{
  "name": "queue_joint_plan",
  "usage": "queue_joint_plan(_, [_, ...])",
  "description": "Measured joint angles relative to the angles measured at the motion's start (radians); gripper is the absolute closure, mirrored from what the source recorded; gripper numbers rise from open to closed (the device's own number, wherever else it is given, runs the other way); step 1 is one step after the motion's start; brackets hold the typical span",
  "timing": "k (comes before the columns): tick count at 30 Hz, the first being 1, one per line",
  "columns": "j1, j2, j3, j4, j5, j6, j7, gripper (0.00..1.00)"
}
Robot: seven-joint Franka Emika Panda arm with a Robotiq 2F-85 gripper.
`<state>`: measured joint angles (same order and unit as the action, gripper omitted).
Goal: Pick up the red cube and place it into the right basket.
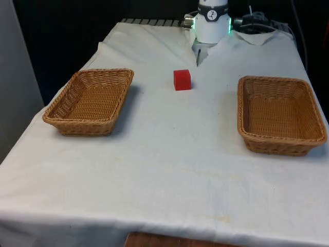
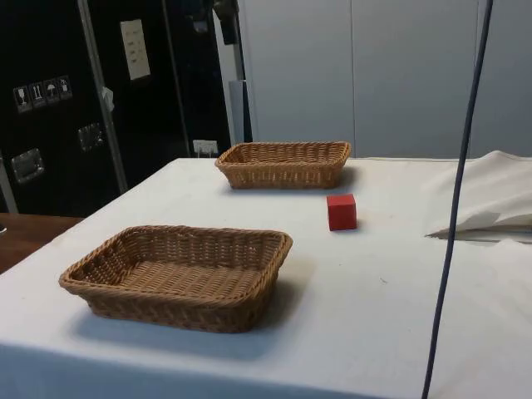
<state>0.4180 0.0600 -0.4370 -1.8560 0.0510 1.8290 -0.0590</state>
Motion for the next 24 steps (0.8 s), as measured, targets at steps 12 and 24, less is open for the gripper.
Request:
queue_joint_plan(12, [-0.005,-0.057,0.0,-0.086,-0.032,0.02,-0.016,0.0])
queue_joint_plan(24, [-0.008,-0.128,0.0,-0.222,-0.049,0.129,-0.034,0.0])
